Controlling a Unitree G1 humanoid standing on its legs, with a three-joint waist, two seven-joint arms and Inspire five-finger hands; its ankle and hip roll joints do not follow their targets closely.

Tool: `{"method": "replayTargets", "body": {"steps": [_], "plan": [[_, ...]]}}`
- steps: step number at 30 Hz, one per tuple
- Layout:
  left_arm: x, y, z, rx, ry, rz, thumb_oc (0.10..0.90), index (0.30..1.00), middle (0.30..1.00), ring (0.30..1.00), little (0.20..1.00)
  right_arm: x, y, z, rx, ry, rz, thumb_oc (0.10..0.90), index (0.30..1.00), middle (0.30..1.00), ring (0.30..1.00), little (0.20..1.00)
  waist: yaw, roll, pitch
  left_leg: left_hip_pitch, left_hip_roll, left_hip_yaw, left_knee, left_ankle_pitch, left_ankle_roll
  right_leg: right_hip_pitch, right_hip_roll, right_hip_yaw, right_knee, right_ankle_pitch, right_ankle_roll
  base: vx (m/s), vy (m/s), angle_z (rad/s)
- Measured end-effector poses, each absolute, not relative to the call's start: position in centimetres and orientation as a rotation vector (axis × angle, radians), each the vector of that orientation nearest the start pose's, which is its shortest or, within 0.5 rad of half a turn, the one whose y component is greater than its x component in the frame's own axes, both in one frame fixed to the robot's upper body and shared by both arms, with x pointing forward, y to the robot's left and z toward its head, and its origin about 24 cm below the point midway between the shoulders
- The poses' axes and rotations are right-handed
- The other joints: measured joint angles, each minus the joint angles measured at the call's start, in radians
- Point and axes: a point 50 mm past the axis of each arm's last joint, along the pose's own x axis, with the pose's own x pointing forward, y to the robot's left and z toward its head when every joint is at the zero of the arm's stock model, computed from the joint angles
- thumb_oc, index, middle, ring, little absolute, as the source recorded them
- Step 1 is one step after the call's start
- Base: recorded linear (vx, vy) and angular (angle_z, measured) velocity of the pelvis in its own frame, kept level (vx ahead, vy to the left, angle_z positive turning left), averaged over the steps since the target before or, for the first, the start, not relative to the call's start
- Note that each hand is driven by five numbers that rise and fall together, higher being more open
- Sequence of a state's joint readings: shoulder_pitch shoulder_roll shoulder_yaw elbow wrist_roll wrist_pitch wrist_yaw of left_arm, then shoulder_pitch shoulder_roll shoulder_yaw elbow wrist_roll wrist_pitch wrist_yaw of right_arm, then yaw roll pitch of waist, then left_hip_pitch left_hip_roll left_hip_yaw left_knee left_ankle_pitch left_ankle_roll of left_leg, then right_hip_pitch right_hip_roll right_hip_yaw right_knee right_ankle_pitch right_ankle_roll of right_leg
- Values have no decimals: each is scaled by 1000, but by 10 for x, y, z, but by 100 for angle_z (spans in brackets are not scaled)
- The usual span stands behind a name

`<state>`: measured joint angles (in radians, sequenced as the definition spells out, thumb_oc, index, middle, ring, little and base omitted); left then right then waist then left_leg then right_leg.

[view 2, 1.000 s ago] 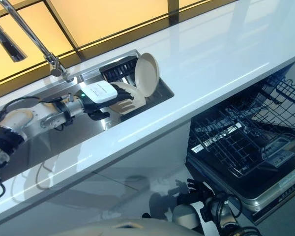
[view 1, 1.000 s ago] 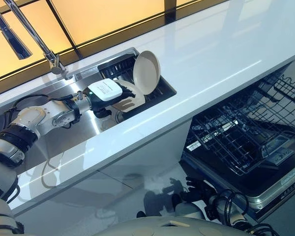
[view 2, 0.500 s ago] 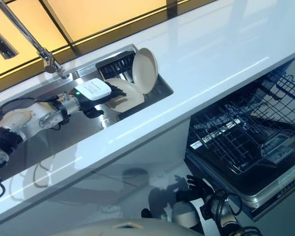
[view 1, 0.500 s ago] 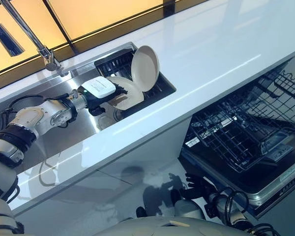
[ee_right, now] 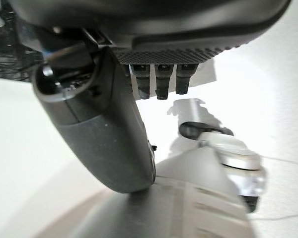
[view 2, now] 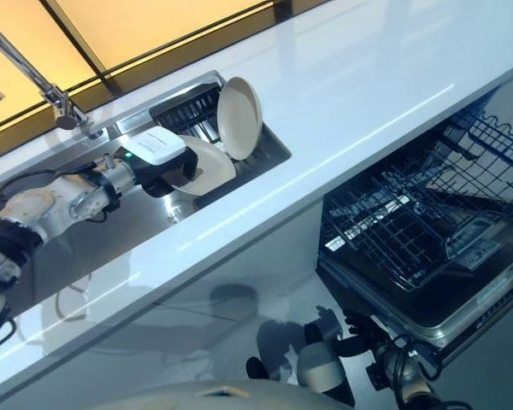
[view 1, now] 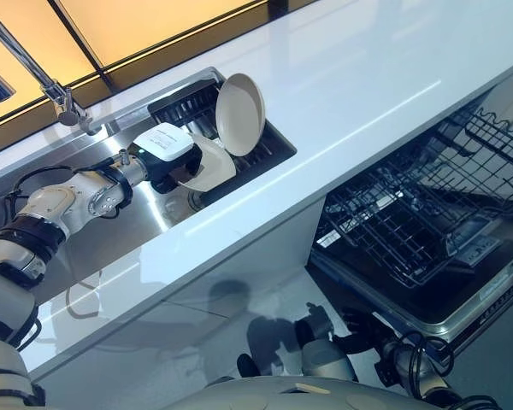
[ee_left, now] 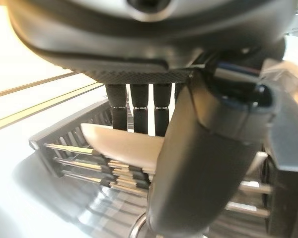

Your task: Pick up plates and place into dishwasher.

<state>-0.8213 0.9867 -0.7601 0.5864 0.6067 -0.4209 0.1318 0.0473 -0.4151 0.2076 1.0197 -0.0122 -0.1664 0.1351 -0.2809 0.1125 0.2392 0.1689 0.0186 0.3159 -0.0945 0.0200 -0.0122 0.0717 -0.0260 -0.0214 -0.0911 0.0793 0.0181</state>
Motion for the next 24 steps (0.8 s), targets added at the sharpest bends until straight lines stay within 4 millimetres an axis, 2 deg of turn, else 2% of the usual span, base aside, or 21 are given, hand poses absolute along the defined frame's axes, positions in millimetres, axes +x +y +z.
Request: {"method": "replayTargets", "body": {"steps": [8, 24], "plan": [[357, 239, 146, 1691, -323, -336, 100, 300, 300, 300, 200, 111, -273, -131, -420, 997, 147, 800, 900, 900, 900, 900, -26, -3, 12, -3, -3, 13, 0, -3, 5, -9, -2, 14, 0, 8, 3, 25, 39, -4], [357, 239, 145, 1671, -355, -285, 100, 300, 300, 300, 200, 115, -271, -129, -430, 963, 186, 800, 900, 900, 900, 900, -19, -14, 19, 10, -5, 14, -1, -3, 9, 6, -4, 12, 0, 10, 7, -9, -10, 0]]}}
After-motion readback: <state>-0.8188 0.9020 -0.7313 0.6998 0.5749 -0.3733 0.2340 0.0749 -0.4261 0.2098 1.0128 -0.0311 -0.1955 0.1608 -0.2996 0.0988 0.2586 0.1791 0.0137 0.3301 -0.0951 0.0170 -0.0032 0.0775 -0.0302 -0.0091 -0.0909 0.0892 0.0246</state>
